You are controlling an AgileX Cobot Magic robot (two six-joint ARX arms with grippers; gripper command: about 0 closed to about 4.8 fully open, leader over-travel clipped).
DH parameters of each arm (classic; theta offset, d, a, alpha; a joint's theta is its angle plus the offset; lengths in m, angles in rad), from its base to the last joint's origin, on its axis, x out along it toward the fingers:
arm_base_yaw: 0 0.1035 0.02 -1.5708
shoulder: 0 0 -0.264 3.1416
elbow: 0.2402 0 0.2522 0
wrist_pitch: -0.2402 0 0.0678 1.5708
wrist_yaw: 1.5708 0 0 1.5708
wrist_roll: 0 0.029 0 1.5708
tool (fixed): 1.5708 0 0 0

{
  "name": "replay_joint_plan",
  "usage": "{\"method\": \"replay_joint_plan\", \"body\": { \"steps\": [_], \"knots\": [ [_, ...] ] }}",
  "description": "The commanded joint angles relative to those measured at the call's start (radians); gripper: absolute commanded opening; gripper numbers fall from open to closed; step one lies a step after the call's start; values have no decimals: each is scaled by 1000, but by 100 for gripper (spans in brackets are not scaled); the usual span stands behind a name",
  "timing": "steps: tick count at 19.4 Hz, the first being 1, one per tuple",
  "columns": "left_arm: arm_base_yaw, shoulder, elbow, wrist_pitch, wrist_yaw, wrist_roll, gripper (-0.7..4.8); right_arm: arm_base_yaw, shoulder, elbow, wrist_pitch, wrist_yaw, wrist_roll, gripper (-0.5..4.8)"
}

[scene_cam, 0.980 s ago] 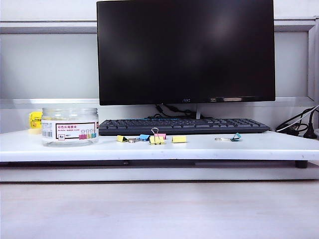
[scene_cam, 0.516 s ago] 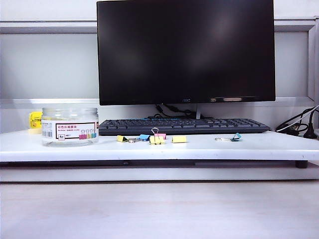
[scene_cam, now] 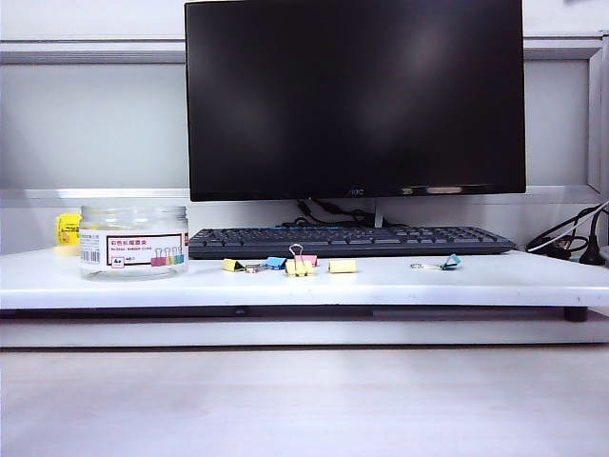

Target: Take the clips out of the round transparent plastic box and place them on the table.

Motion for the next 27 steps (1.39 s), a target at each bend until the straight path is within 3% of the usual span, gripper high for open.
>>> {"method": "replay_joint_plan", "body": {
  "steps": [1,3,4,13,15,27],
  "knots": [
    [0,-4,3,40,-29,8,179,2,0,-69,121,0,61,355],
    [0,-4,3,33,-59,12,179,2,-1,-114,204,6,64,344],
    [0,-4,3,27,-64,16,179,4,-2,-133,233,38,66,318],
    [0,-4,2,-26,-143,54,179,58,-2,-315,328,312,73,292],
    [0,-4,1,-34,-172,56,179,59,-2,-336,338,322,85,262],
    [0,-10,-29,-86,-249,52,178,66,-2,-449,329,344,83,260]
  ]
}}
